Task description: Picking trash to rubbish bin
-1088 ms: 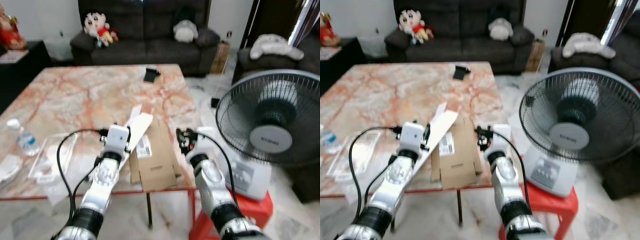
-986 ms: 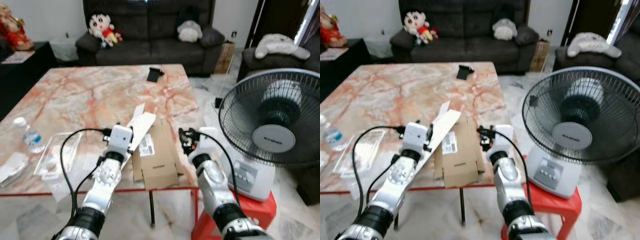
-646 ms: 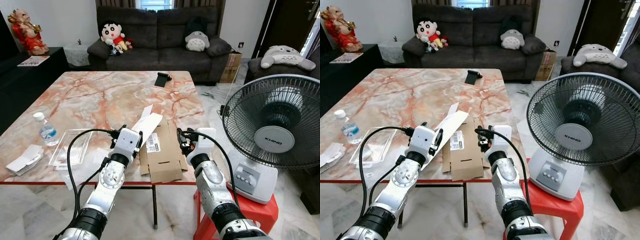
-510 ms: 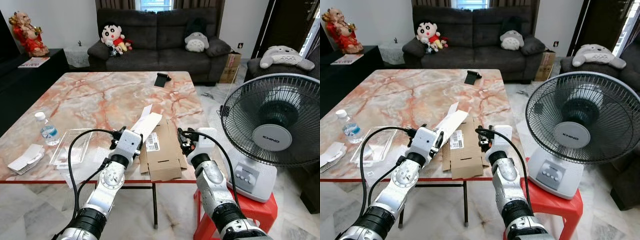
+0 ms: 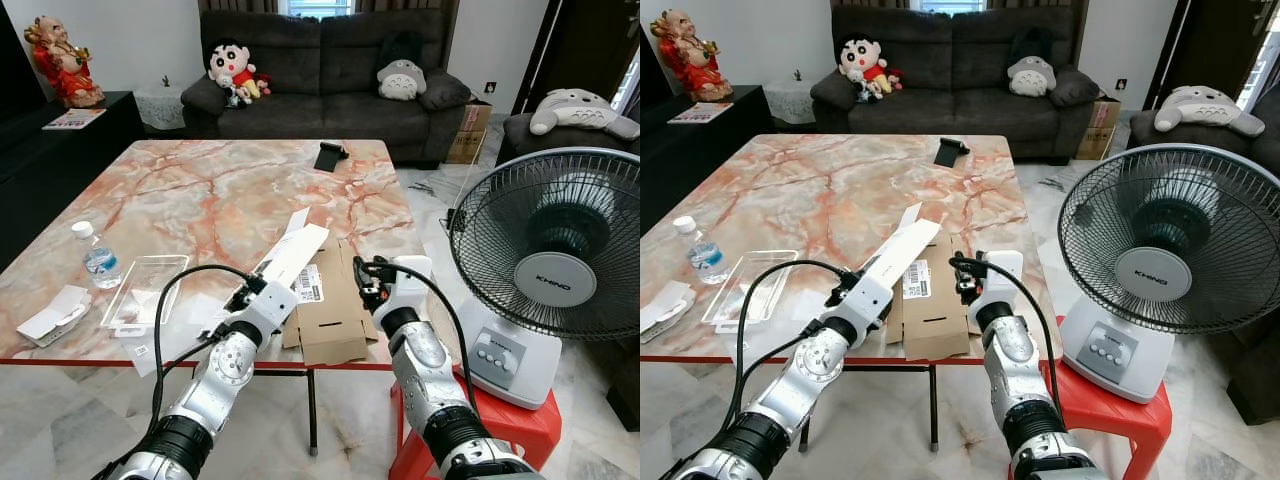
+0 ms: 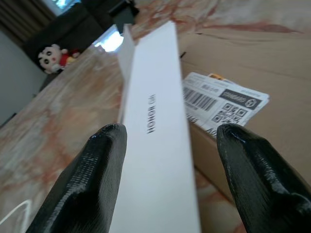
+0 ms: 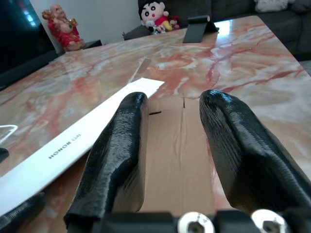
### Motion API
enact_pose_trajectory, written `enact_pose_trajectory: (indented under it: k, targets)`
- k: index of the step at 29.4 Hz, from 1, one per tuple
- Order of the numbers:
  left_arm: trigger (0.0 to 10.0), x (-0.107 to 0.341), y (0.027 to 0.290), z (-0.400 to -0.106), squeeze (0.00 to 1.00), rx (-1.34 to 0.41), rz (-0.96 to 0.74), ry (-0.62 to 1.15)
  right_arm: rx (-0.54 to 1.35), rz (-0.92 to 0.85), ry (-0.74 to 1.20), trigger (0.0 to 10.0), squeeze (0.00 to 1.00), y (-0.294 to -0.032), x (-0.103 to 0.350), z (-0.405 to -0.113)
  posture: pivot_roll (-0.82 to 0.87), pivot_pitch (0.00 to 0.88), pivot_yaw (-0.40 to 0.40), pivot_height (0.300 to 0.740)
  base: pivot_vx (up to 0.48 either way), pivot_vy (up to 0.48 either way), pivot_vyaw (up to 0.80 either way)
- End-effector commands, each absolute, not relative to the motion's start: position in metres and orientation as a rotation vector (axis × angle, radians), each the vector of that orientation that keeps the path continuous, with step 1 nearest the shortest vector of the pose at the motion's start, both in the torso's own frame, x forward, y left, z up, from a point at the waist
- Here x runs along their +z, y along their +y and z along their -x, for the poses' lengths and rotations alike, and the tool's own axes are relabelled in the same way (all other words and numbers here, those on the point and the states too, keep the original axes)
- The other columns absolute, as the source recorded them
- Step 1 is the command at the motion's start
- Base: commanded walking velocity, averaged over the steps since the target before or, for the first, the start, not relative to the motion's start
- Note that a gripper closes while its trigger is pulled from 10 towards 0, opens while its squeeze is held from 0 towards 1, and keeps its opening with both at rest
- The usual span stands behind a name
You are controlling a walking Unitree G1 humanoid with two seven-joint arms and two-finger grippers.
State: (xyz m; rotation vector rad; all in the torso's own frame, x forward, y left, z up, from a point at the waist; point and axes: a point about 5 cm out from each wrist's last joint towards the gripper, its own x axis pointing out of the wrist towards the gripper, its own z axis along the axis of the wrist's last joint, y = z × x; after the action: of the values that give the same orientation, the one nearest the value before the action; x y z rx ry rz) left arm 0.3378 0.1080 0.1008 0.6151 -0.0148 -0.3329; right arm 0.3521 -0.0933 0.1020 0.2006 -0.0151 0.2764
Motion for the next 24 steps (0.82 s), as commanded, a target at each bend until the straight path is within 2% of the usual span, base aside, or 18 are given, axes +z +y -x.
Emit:
enact_pose_trajectory:
  k: [1, 13, 24]
  targets:
    - [10.0, 0.104, 0.105, -0.339, 0.00, -0.358, -0.632, -0.025, 0.288, -0.196, -0.006, 10.0, 0.00, -0.091, 0.102, -0.352, -0.01, 0.000, -0.001, 0.740, 0.000, 0.000, 0.00]
    - [10.0, 0.111, 0.115, -0.347, 0.00, -0.288, -0.828, 0.002, 0.291, -0.192, -0.004, 10.0, 0.00, -0.092, 0.101, -0.352, -0.01, 0.000, -0.002, 0.740, 0.000, 0.000, 0.00]
    - [10.0, 0.110, 0.112, -0.349, 0.00, -0.332, -0.957, 0.065, 0.296, -0.191, -0.002, 10.0, 0.00, -0.092, 0.101, -0.352, -0.01, 0.000, -0.002, 0.740, 0.000, 0.000, 0.00]
